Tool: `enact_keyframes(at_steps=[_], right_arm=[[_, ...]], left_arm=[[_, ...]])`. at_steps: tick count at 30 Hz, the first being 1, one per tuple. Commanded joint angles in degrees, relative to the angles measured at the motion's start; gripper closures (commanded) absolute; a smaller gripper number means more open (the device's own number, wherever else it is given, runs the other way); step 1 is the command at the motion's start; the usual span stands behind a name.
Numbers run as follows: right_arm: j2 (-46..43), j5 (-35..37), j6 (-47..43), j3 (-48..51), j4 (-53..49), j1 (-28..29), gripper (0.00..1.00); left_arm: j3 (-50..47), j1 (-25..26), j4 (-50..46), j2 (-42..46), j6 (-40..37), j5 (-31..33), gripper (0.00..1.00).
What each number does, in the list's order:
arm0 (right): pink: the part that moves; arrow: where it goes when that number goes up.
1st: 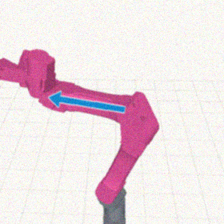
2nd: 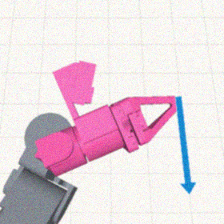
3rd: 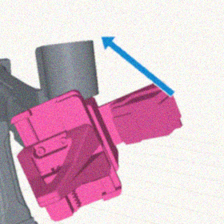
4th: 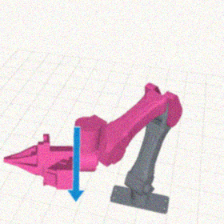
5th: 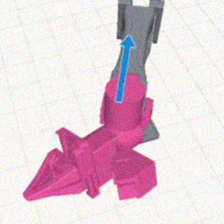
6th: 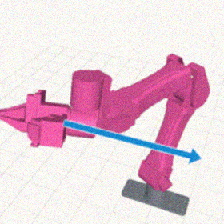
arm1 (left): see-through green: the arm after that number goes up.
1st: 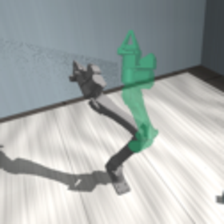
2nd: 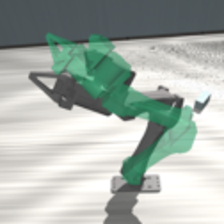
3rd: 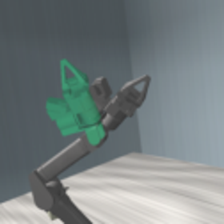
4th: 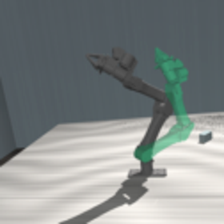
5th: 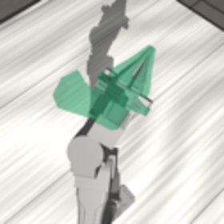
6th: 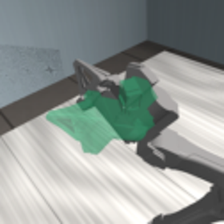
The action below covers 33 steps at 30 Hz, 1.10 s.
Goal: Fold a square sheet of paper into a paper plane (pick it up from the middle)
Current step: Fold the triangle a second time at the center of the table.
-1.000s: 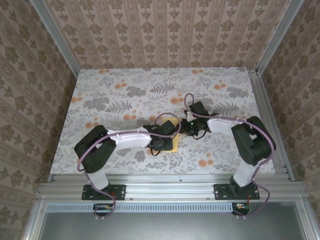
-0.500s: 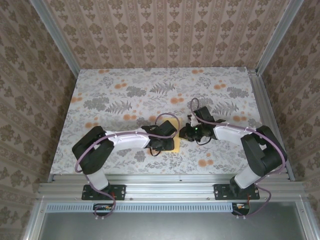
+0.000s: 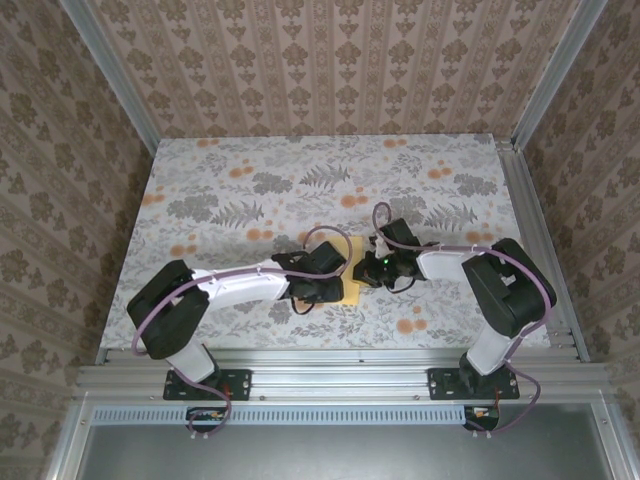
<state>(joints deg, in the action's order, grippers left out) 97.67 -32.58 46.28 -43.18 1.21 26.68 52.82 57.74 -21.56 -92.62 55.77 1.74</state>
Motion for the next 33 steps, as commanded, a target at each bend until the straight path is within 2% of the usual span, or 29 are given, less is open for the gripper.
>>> enact_keyframes(at_steps=[1, 14, 33], right_arm=[[1.4, 0.5, -0.6, 1.1, 0.8, 0.6, 0.88], [2.7, 0.8, -0.9, 1.7, 1.3, 1.1, 0.89], [3.6, 0.9, -1.4, 2.6, 1.8, 1.3, 0.89]], left_arm=[[-1.4, 0.5, -2.4, 0.5, 1.7, 1.6, 0.54], [0.0, 0.9, -1.7, -3.6, 1.4, 1.3, 0.54], [0.7, 0.1, 2.5, -1.4, 2.0, 0.3, 0.55]])
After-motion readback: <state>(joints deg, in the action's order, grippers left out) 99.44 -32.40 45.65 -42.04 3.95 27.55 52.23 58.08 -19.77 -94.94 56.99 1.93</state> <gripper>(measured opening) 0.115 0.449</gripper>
